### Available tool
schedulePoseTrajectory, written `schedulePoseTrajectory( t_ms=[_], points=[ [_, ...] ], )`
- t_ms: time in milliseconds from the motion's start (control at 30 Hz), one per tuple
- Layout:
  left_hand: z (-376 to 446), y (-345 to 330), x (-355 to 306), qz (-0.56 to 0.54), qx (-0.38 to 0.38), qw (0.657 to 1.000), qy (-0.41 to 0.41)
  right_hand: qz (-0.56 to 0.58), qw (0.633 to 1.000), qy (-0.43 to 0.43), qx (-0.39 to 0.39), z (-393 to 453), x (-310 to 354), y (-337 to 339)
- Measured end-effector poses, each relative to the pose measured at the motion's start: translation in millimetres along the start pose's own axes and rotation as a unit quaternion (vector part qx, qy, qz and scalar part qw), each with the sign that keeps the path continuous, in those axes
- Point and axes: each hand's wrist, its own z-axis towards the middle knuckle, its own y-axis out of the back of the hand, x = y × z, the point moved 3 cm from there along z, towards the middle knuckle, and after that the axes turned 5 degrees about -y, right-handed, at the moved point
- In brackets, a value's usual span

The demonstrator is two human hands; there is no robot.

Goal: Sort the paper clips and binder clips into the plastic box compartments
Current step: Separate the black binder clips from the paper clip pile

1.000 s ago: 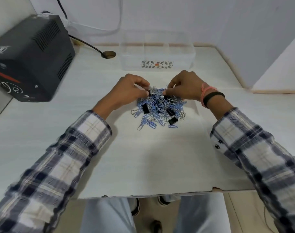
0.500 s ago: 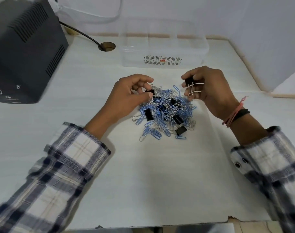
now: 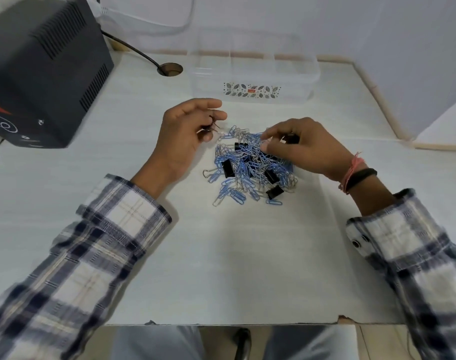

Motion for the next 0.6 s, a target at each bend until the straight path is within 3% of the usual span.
schedulePoseTrajectory(
  t_ms=[100, 233, 333, 433, 500, 600],
  points=[
    [0.2, -6.9, 2.8, -0.098, -0.029, 0.992, 0.074, -0.054, 0.998, 0.037, 0.018, -1.2, 2.2, -1.3],
    [-6.1, -17.0, 3.4, -0.093, -0.024, 0.989, 0.115, -0.021, 0.998, 0.053, 0.017, -1.8, 4.2, -0.6],
    [-8.9, -16.6, 0.4, 0.122, 0.003, 0.992, 0.033, 0.107, 0.992, 0.052, 0.028, -4.5, 5.7, 5.2],
    [-9.9, -20.8, 5.1, 0.396, 0.091, 0.909, -0.096, 0.234, 0.972, 0.023, 0.024, -5.4, 7.2, 12.8],
    [-9.8, -25.3, 9.1, 0.484, 0.134, 0.858, -0.103, 0.334, 0.942, -0.026, 0.022, -1.6, 4.0, 15.9],
    [-9.7, -28.9, 8.3, 0.507, 0.152, 0.844, -0.081, 0.469, 0.878, -0.088, 0.030, 3.1, 1.2, 16.4]
  ],
)
